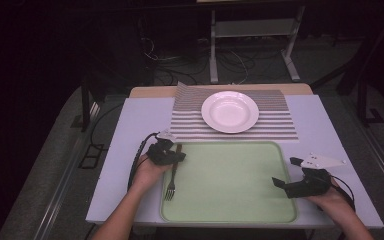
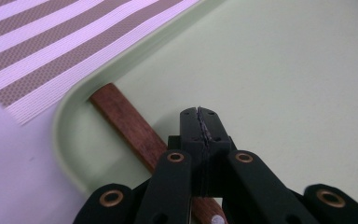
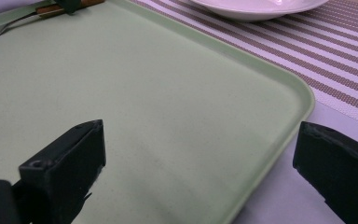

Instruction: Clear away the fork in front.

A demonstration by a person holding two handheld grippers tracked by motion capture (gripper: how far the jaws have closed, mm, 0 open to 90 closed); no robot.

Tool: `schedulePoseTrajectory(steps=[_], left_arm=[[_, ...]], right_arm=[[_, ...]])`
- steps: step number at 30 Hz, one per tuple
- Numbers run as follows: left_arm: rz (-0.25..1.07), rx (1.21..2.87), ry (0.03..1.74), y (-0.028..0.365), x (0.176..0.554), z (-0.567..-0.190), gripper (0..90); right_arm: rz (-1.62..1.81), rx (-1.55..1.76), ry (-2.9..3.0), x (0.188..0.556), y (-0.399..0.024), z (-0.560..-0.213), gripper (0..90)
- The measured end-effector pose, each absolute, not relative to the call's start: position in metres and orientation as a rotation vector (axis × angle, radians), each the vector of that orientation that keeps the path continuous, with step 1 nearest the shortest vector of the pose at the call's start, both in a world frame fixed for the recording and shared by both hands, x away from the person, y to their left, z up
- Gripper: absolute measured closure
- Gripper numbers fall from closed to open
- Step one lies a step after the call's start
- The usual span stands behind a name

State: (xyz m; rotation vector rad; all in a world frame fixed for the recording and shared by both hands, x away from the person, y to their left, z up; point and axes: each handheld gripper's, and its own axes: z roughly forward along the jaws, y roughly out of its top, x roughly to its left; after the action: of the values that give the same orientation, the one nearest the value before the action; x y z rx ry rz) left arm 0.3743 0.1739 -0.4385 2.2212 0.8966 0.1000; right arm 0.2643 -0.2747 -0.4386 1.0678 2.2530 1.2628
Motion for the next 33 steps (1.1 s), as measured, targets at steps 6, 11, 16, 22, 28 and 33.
schedulePoseTrajectory(steps=[6,11,16,22,28,33], left_arm=[[0.096,2.197,0.910,0.184,0.376,-0.437,89.0],[0.092,2.182,0.877,0.185,0.375,-0.437,84.6],[0.116,2.160,0.830,0.183,0.369,-0.430,77.3],[0.133,2.126,0.786,0.185,0.360,-0.421,59.3],[0.102,2.099,0.724,0.190,0.347,-0.415,43.0],[0.147,2.048,0.658,0.194,0.329,-0.405,29.8]], right_arm=[[1.262,1.065,2.254,0.264,-0.275,-0.439,2.6],[1.261,1.065,2.256,0.264,-0.275,-0.439,2.6],[1.262,1.064,2.253,0.264,-0.275,-0.438,2.6],[1.263,1.062,2.251,0.264,-0.276,-0.438,2.6],[1.261,1.059,2.252,0.263,-0.276,-0.437,2.6],[1.264,1.051,2.247,0.263,-0.276,-0.436,2.6]])
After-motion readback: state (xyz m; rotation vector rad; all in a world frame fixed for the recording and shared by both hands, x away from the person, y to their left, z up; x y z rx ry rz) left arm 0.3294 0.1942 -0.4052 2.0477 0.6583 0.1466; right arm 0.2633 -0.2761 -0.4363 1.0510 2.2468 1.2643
